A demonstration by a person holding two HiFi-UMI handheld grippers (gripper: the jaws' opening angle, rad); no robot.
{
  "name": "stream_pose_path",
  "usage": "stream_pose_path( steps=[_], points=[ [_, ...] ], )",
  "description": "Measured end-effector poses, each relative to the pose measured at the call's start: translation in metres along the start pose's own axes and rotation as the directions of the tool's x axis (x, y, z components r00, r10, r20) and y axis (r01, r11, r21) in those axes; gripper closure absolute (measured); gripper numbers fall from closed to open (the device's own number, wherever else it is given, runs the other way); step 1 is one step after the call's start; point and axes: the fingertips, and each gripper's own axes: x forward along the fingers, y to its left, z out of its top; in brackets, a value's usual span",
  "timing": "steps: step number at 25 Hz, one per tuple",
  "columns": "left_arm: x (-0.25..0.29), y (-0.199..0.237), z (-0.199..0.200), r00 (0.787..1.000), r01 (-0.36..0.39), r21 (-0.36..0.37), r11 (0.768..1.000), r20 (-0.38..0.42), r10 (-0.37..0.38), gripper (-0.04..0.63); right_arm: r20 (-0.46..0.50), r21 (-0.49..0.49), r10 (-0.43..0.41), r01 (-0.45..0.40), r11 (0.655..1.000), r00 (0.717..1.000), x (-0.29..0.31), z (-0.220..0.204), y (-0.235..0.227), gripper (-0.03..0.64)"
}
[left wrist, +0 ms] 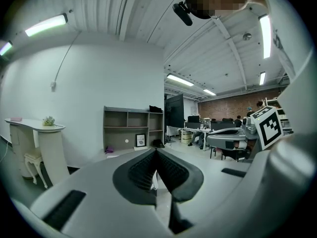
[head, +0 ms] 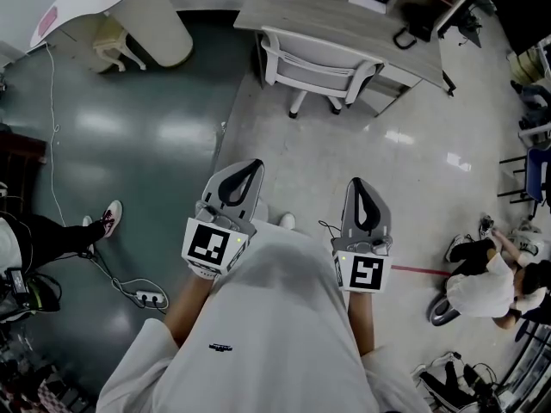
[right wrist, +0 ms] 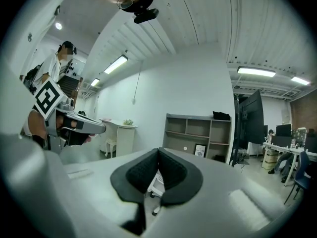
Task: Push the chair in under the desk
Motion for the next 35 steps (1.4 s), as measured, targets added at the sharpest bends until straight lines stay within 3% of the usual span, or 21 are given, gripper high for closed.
stream_pose_path(
  steps=[22, 35],
  points=[
    [-0.016, -0.003, -0.002, 1.000, -0.008, 0.004, 1.000, 0.007, 0.008, 0.588, -0.038, -0.013, 0.056, -0.056, 0.998, 0.998, 0.007, -0.003, 0.018, 0.604],
    [-0.009, -0.004, -0.008, 1.000, 0.001, 0.021, 1.000, -0.003, -0.001, 0.588, -0.035, -0.012, 0.040, -0.040, 0.999, 0.999, 0.012, -0.006, 0.014, 0.604]
  ],
)
